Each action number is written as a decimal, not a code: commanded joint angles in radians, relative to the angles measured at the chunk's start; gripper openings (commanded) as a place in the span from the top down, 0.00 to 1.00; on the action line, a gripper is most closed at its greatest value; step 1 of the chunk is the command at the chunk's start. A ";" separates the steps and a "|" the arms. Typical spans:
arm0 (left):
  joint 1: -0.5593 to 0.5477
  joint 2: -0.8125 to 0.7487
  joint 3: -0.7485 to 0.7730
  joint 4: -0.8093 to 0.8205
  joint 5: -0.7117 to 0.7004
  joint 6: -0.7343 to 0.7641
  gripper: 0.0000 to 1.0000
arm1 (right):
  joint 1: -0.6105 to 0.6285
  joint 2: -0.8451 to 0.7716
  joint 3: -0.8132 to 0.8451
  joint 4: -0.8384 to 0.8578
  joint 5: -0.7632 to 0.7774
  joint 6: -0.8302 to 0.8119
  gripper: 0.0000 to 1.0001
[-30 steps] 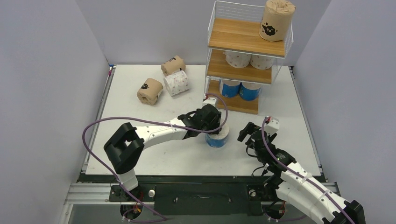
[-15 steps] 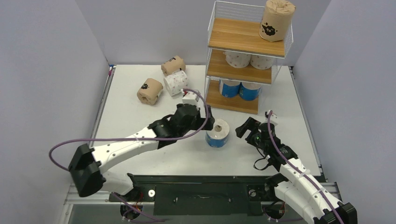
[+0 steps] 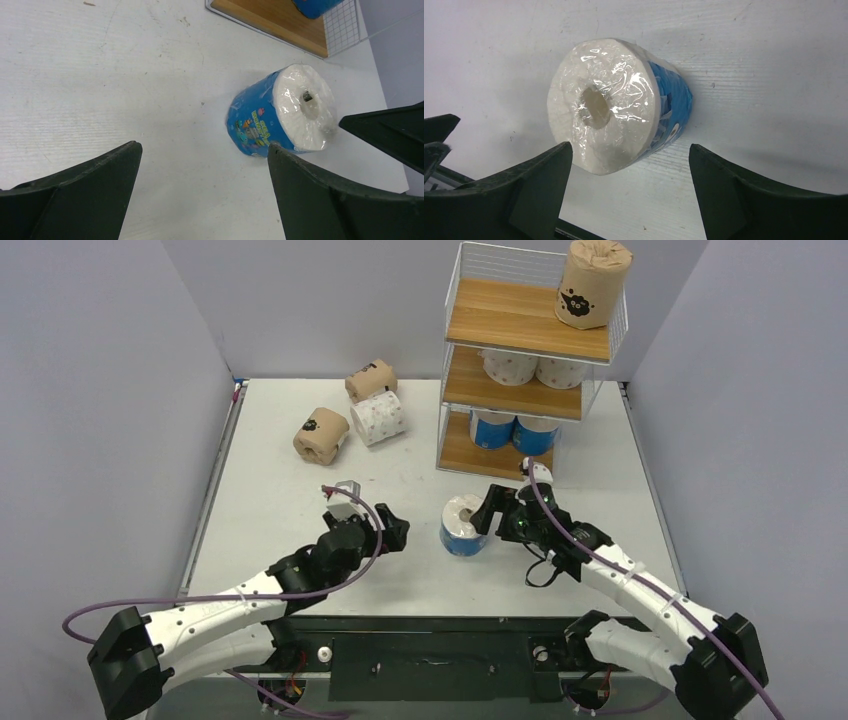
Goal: Place and organize the paper towels onto the shelf
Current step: Place the paper towel at the center of the board, then pick up the paper towel from the center of the board, then place the paper towel on the shelf.
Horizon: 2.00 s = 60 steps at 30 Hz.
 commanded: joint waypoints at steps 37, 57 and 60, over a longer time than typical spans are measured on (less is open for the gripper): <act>0.005 -0.115 -0.067 0.041 -0.073 -0.032 0.04 | -0.172 0.268 0.201 0.109 0.238 0.156 0.61; 0.006 -0.163 -0.081 -0.005 -0.080 -0.037 0.04 | -0.179 0.560 0.390 0.301 0.366 0.355 0.64; 0.006 -0.163 -0.084 -0.005 -0.080 -0.033 0.04 | -0.179 0.609 0.412 0.342 0.371 0.371 0.64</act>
